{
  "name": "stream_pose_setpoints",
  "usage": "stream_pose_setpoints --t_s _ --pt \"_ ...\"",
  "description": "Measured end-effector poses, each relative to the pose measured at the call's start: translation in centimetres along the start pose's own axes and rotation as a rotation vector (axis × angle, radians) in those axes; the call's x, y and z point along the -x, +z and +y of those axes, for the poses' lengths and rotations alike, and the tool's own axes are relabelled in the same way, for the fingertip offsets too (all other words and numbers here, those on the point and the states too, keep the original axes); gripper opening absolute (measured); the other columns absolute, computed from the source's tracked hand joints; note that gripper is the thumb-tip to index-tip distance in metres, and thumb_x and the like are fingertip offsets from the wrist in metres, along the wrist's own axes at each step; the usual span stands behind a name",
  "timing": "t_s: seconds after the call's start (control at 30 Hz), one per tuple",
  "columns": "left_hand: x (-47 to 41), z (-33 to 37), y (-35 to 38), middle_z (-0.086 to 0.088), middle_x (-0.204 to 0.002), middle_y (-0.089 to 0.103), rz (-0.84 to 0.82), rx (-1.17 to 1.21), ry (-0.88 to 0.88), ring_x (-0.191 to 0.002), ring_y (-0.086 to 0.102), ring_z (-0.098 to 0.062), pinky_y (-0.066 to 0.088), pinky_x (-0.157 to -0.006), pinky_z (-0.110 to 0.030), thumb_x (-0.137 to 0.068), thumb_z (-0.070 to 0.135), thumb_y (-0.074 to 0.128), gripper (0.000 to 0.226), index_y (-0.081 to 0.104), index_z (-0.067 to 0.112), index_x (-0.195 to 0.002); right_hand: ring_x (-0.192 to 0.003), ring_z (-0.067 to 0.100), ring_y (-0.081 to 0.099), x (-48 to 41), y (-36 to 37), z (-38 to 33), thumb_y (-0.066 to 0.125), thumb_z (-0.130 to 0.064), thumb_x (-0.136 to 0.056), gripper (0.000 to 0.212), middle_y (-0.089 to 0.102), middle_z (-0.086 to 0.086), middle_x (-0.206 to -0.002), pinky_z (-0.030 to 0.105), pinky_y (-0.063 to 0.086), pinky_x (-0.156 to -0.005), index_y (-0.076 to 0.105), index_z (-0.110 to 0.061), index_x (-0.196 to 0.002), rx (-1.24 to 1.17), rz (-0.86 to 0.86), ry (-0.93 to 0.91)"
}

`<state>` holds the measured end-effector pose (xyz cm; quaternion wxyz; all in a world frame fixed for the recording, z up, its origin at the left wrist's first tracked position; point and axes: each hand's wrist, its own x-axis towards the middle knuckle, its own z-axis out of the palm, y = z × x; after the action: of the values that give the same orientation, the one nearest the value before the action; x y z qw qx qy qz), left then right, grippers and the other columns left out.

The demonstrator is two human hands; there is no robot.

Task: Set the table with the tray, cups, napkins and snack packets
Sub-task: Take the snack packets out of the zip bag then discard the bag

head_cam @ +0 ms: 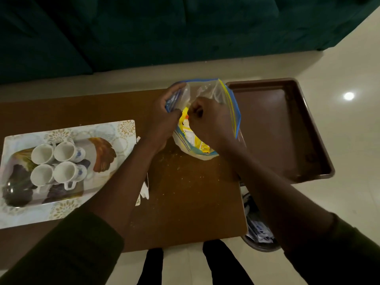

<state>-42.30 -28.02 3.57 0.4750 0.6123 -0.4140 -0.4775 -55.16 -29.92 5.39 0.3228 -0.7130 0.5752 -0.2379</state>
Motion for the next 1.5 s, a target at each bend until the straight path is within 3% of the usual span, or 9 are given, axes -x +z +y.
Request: stream_pose_setpoints --t_s 0.2,0.43,0.6,0.77,0.93,1.07,1.23,1.37,1.5 --pt "0.7 -0.3 0.2 -0.002 -0.146 0.05 -0.059 -0.004 0.009 -0.124 0.056 -0.019 0.057 -0.09 -0.035 -0.083 -0.014 0.047 0.071 0.048 0.026 -0.141 -0.124 0.033 0.049 -1.2 2.9 1.3 0.064 -0.041 -0.086 0.075 0.047 0.022 -0.137 0.032 0.041 -0.086 0.03 0.001 -0.137 -0.003 -0.354 0.461" --pt "1.9 -0.5 0.1 0.01 -0.136 0.055 -0.067 -0.013 0.011 -0.118 0.06 -0.006 0.055 -0.084 -0.022 -0.078 -0.013 0.047 0.076 0.048 0.032 -0.139 -0.125 0.035 0.048 -0.9 4.6 1.6 0.057 -0.028 -0.092 0.059 0.045 0.024 -0.135 0.036 0.043 -0.098 0.035 0.007 -0.133 0.186 -0.42 0.427" --pt "1.8 -0.9 0.4 0.019 -0.123 0.06 -0.025 -0.019 -0.02 -0.093 0.068 -0.01 0.055 -0.076 -0.039 -0.079 -0.013 0.048 0.075 0.049 0.036 -0.136 -0.116 0.034 0.057 -0.7 2.7 2.7 0.056 -0.013 -0.089 0.039 0.054 0.021 -0.128 0.029 0.046 -0.086 0.048 0.004 -0.124 0.429 -0.481 0.349" --pt "1.0 -0.5 1.1 -0.004 -0.147 0.048 0.043 -0.069 0.018 -0.125 0.056 -0.028 0.057 -0.084 -0.026 -0.082 -0.012 0.047 0.073 0.042 0.029 -0.142 -0.119 0.033 0.055 -2.6 -1.8 0.2 0.052 -0.017 -0.092 0.034 0.058 0.018 -0.128 0.033 0.044 -0.094 0.057 0.0 -0.121 0.608 -0.496 0.101" --pt "0.7 -0.8 1.1 -0.005 -0.156 0.033 0.104 -0.047 -0.009 -0.143 0.035 -0.019 0.047 -0.1 -0.017 -0.088 -0.012 0.048 0.068 0.031 0.015 -0.149 -0.12 0.035 0.053 -5.7 -9.7 -4.0 0.063 -0.019 -0.088 0.051 0.055 0.018 -0.135 0.033 0.043 -0.088 0.051 -0.008 -0.136 0.699 -0.561 -0.036" --pt "0.6 -0.9 1.2 -0.004 -0.158 0.029 0.099 -0.099 0.013 -0.146 0.031 -0.017 0.037 -0.113 -0.03 -0.084 -0.02 0.039 0.076 0.029 0.015 -0.151 -0.127 0.034 0.049 -7.4 -15.3 -2.5 0.062 -0.015 -0.09 0.052 0.049 0.019 -0.142 0.032 0.041 -0.091 0.045 -0.006 -0.139 0.579 -0.527 0.049" --pt "-0.5 -1.1 0.7 0.006 -0.147 0.046 0.244 -0.105 -0.059 -0.105 0.058 0.012 0.054 -0.082 -0.018 -0.083 -0.008 0.046 0.075 0.04 0.034 -0.145 -0.112 0.033 0.061 -8.5 -20.5 4.8 0.048 0.013 -0.091 0.044 0.054 0.026 -0.13 0.038 0.052 -0.089 0.044 0.007 -0.135 0.169 -0.495 0.352" --pt "-0.8 -1.2 1.3 0.015 -0.137 0.053 0.258 -0.163 -0.086 -0.093 0.058 0.008 0.056 -0.093 -0.042 -0.078 0.004 0.051 0.075 0.043 0.049 -0.137 -0.102 0.035 0.057 -8.6 -21.5 11.7 0.055 0.0 -0.09 0.039 0.061 0.02 -0.112 0.03 0.051 -0.078 0.054 -0.005 -0.129 0.658 -0.604 0.342" --pt "-1.5 -0.7 3.4 0.013 -0.138 0.051 0.211 -0.135 -0.007 -0.095 0.058 0.019 0.053 -0.08 -0.016 -0.077 -0.002 0.048 0.075 0.044 0.036 -0.141 -0.111 0.03 0.058 -7.8 -16.9 15.5 0.052 -0.003 -0.094 0.047 0.061 0.013 -0.125 0.015 0.042 -0.081 0.044 -0.001 -0.14 0.777 -0.925 0.303"
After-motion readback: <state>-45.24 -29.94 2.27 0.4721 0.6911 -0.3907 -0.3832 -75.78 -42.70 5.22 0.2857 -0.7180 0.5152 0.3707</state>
